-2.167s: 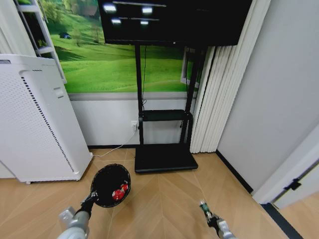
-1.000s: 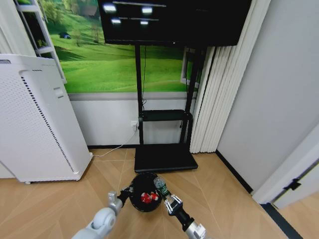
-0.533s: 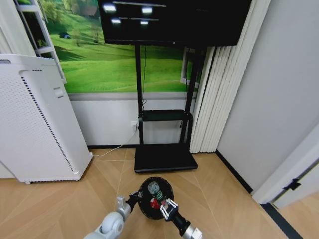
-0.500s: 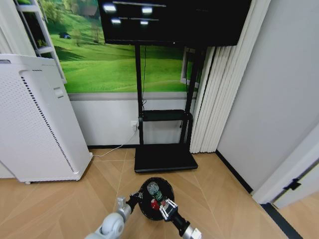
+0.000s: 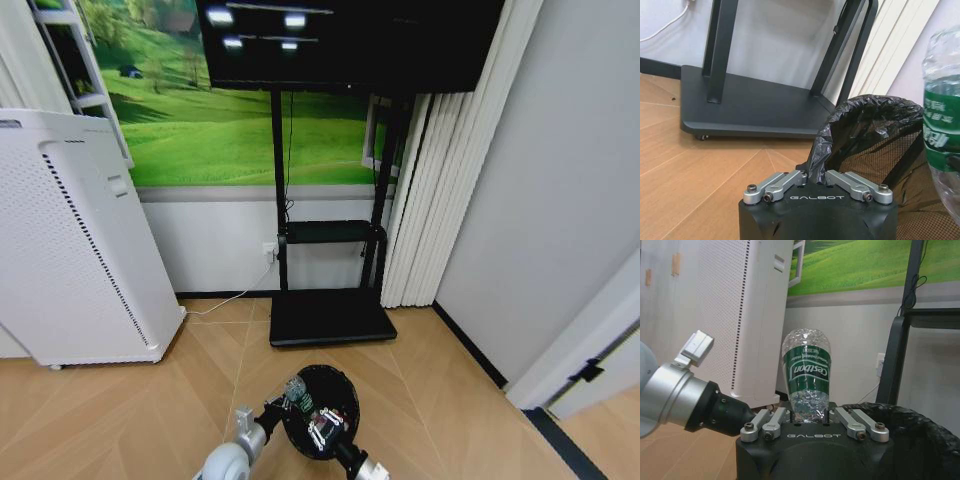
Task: Pick up the trash bin and place the garbage on the floor into it.
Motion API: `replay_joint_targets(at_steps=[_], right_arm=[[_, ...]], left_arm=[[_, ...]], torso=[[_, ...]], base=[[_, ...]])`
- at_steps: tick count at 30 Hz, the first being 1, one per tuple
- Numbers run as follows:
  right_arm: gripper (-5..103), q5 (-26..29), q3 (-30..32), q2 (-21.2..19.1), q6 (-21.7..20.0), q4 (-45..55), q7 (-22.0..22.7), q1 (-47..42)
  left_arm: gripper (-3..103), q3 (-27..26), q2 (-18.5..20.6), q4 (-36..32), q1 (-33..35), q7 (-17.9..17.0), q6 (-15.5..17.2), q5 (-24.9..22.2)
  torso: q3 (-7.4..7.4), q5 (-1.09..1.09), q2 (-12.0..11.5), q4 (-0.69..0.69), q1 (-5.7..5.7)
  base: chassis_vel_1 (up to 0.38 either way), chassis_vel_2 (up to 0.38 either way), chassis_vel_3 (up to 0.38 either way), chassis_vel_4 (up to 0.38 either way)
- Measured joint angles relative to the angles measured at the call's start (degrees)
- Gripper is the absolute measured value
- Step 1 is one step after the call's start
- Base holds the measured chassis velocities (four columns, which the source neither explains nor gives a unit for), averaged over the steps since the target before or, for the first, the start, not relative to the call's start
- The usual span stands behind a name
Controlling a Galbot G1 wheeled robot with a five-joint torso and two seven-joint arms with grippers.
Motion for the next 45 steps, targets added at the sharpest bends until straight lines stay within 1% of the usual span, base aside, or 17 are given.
replay_joint_targets(at_steps=[2, 3, 6, 7, 9, 10, 12, 13, 15, 16, 18, 19, 30, 32, 38, 42, 45], right_arm=[[26, -0.17, 0.0, 0.0, -0.16, 0.0, 0.38, 0.05], [37, -0.32, 0.04, 0.0, -0.39, 0.0, 0.7, 0.08], [37, -0.33, 0.11, -0.05, -0.66, 0.05, 1.08, 0.07], [47, -0.34, 0.18, -0.05, -0.76, 0.14, 1.22, 0.01], [47, -0.34, 0.22, -0.05, -0.79, 0.16, 1.26, -0.05], [58, -0.33, 0.27, -0.05, -0.8, 0.27, 1.32, -0.15], [58, -0.34, 0.29, -0.06, -0.8, 0.37, 1.33, -0.21], [69, -0.33, 0.3, -0.11, -0.8, 0.49, 1.34, -0.29], [69, -0.33, 0.31, -0.17, -0.8, 0.6, 1.35, -0.37], [80, -0.33, 0.32, -0.19, -0.8, 0.61, 1.35, -0.38], [80, -0.33, 0.38, -0.22, -0.8, 0.68, 1.35, -0.46], [95, -0.31, 0.45, -0.31, -0.8, 0.85, 1.42, -0.63], [100, 1.99, 2.97, -0.95, -0.79, 4.92, 2.32, -2.26], [100, 4.07, 5.95, -0.97, -1.6, 7.07, 3.02, -3.81], [100, 7.25, 9.49, -0.6, -4.0, 8.44, 9.55, -5.34], [100, 10.1, 11.53, -0.06, -8.05, 9.92, 16.39, -5.75], [100, 10.79, 12.32, 0.19, -9.93, 10.34, 19.25, -6.03]], left_arm=[[3, -0.22, 0.1, -0.1, 0.19, 0.0, 0.0, 0.0], [3, -0.48, 0.22, -0.25, 0.45, 0.0, -0.01, 0.0], [3, -0.76, 0.35, -0.33, 0.7, 0.0, -0.03, 0.03], [3, -0.87, 0.39, -0.33, 0.74, -0.01, -0.04, 0.1], [3, -0.93, 0.39, -0.33, 0.74, -0.05, -0.04, 0.1], [3, -1.07, 0.37, -0.42, 0.73, -0.14, -0.04, 0.07], [3, -1.19, 0.37, -0.52, 0.73, -0.23, -0.03, 0.03], [3, -1.37, 0.37, -0.65, 0.75, -0.27, 0.0, 0.0], [3, -1.57, 0.39, -0.74, 0.86, -0.3, 0.0, -0.03], [3, -1.63, 0.4, -0.76, 0.9, -0.32, 0.0, -0.03], [3, -1.81, 0.45, -0.84, 1.05, -0.35, 0.02, -0.04], [3, -2.06, 0.56, -1.0, 1.36, -0.43, 0.03, -0.05], [3, -6.81, 0.34, -2.82, 4.75, -2.45, 0.13, -0.99], [3, -9.8, 0.19, -3.93, 6.07, -3.45, -0.25, -2.23], [3, -16.28, -0.28, -7.07, 9.25, -5.52, -0.83, -3.53], [3, -23.73, -0.79, -11.13, 12.95, -8.23, -0.87, -4.4], [3, -26.59, -1.1, -13.31, 14.45, -9.57, -0.67, -5.11]], torso=[[0.0, 0.0, 0.0, 0.0, 0.0], [0.0, 0.0, 0.0, 0.0, 0.0], [0.0, 0.0, 0.0, 0.0, 0.0], [0.0, 0.0, 0.0, 0.0, 0.0], [0.0, 0.0, 0.0, 0.0, 0.0], [0.0, 0.0, 0.0, 0.0, 0.0], [0.0, 0.0, 0.0, 0.0, 0.0], [0.0, 0.0, 0.0, 0.0, 0.0], [0.0, 0.0, 0.0, 0.0, 0.0], [0.0, 0.0, 0.0, -0.01, 0.0], [0.0, 0.0, 0.0, 0.0, 0.0], [0.0, 0.01, 0.0, 0.0, 0.0], [0.0, 0.0, 0.0, 0.0, 0.0], [0.0, 0.0, 0.0, 0.0, 0.0], [0.0, 0.0, 0.0, 0.0, 0.0], [0.0, 0.0, 0.0, 0.01, 0.0], [0.0, 0.01, 0.0, 0.0, 0.0]], base=[[0.0, 0.0, 0.0, 0.0], [0.0, 0.0, 0.0, 0.0], [0.0, 0.0, 0.0, 0.0], [0.0, 0.0, 0.0, 0.0], [0.0, 0.0, 0.0, 0.0], [0.0, 0.0, 0.0, 0.0], [0.0, 0.0, 0.0, 0.0], [0.0, 0.0, 0.0, 0.0], [0.0, 0.0, 0.0, 0.0], [0.0, 0.0, 0.0, 0.0], [0.0, 0.0, 0.0, 0.0], [0.0, 0.0, 0.0, 0.0], [0.0, 0.0, 0.0, 0.0], [0.0, 0.0, 0.0, 0.0], [0.0, 0.0, 0.0, 0.0], [0.0, 0.0, 0.0, 0.0], [0.0, 0.0, 0.0, 0.0]])
